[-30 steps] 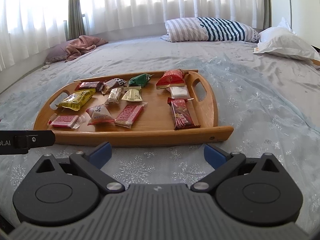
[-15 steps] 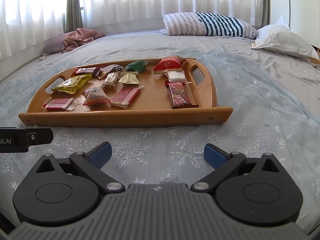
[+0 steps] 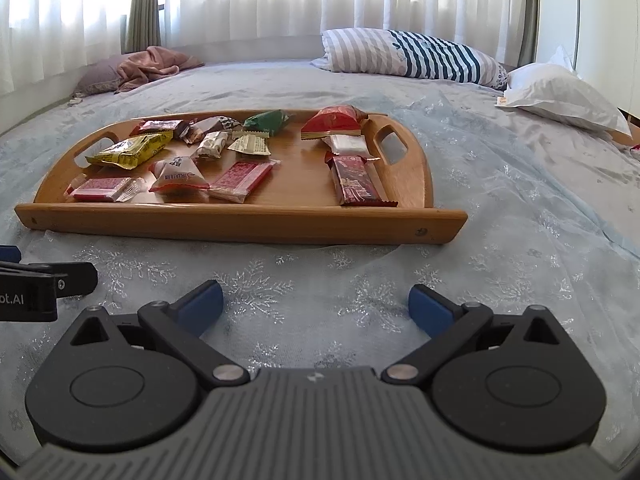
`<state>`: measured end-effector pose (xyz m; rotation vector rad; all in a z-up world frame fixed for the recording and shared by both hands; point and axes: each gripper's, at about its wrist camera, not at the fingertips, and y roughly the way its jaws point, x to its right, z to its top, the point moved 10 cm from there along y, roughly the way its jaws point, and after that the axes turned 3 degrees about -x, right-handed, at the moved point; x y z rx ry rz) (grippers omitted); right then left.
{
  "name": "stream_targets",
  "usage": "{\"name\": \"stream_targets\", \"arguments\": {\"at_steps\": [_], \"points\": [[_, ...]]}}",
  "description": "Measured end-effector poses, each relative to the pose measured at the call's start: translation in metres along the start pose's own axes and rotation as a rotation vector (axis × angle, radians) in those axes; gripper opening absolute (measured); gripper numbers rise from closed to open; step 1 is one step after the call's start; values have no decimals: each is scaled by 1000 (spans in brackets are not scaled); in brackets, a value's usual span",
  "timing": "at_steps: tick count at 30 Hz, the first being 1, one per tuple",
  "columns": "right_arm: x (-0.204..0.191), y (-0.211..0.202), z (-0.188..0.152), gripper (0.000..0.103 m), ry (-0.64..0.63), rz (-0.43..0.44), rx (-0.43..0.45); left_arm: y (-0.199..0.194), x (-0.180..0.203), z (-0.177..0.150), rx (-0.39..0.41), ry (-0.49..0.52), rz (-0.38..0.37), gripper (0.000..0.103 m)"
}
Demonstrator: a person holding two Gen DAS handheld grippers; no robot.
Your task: Organize snacks
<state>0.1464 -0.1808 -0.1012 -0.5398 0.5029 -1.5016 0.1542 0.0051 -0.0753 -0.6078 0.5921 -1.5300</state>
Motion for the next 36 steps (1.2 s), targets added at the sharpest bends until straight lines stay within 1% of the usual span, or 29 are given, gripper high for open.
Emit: {"name": "stream_targets", "arguments": {"at_steps": [8, 13, 36], "points": [[-1, 1, -1, 103, -10, -4, 9, 4, -1, 1, 6, 2, -8, 103], [-1, 1, -1, 103, -11, -4, 8, 5, -2, 1, -4, -3, -15, 103], [-1, 1, 0, 103, -8, -3, 10, 9, -1, -1, -9, -1, -15, 103]]}}
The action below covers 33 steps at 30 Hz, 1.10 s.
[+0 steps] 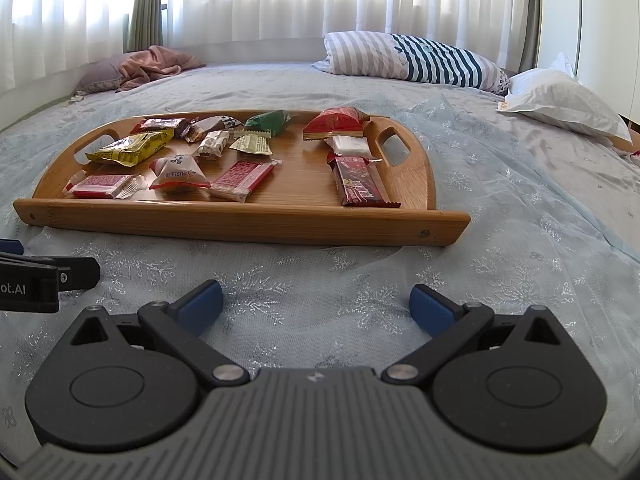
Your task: Organize snacks
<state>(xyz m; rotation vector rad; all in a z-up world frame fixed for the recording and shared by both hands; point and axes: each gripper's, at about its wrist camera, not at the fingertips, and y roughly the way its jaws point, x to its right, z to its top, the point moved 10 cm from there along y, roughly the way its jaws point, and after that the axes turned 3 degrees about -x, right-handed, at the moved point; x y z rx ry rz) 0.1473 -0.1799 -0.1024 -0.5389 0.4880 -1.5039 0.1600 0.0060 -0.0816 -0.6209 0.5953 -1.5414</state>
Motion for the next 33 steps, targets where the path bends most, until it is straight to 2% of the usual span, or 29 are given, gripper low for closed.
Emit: {"name": "stream_targets", "arguments": {"at_steps": [33], "points": [[0, 0, 0, 103, -1, 0, 0, 1, -1, 0, -2, -2, -5, 103]]}}
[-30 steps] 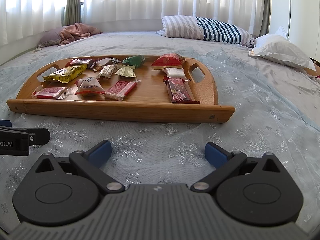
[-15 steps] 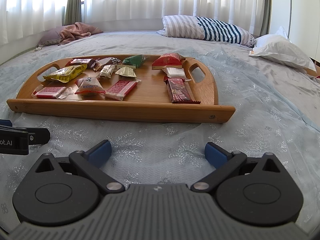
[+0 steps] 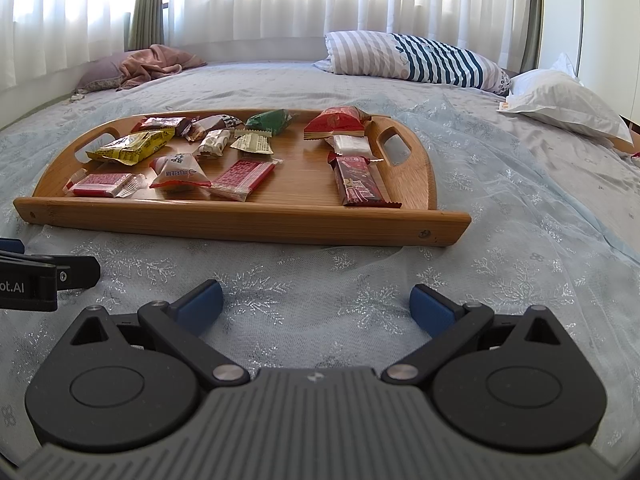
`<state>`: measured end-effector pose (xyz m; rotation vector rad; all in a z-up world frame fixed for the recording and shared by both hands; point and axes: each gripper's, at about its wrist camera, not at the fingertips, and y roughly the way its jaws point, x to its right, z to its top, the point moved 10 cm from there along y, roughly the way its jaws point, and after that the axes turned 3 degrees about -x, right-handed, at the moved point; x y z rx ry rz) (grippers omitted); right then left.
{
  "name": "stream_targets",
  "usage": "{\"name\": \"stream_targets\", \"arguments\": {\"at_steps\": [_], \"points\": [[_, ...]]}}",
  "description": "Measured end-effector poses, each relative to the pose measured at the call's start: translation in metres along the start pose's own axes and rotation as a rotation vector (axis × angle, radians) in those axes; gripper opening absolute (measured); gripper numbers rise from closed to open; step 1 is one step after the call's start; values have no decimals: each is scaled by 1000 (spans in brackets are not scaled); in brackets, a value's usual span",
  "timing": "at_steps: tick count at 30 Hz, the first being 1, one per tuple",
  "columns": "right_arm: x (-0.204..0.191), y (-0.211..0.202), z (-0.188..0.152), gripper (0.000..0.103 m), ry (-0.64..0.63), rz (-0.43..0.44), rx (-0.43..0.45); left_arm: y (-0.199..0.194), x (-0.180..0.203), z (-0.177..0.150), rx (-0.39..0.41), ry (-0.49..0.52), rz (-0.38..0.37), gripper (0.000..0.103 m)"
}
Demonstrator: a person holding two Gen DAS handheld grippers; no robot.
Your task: Organize snacks
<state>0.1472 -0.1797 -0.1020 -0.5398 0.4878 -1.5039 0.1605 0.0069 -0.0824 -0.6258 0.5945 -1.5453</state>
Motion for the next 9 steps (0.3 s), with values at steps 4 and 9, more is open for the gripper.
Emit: {"name": "stream_targets", "arguments": {"at_steps": [4, 9], "points": [[0, 0, 0, 103, 0, 0, 0, 0, 0, 0, 1, 0, -1, 103], [0, 0, 0, 103, 0, 0, 0, -2, 0, 1, 6, 5, 0, 103]]}}
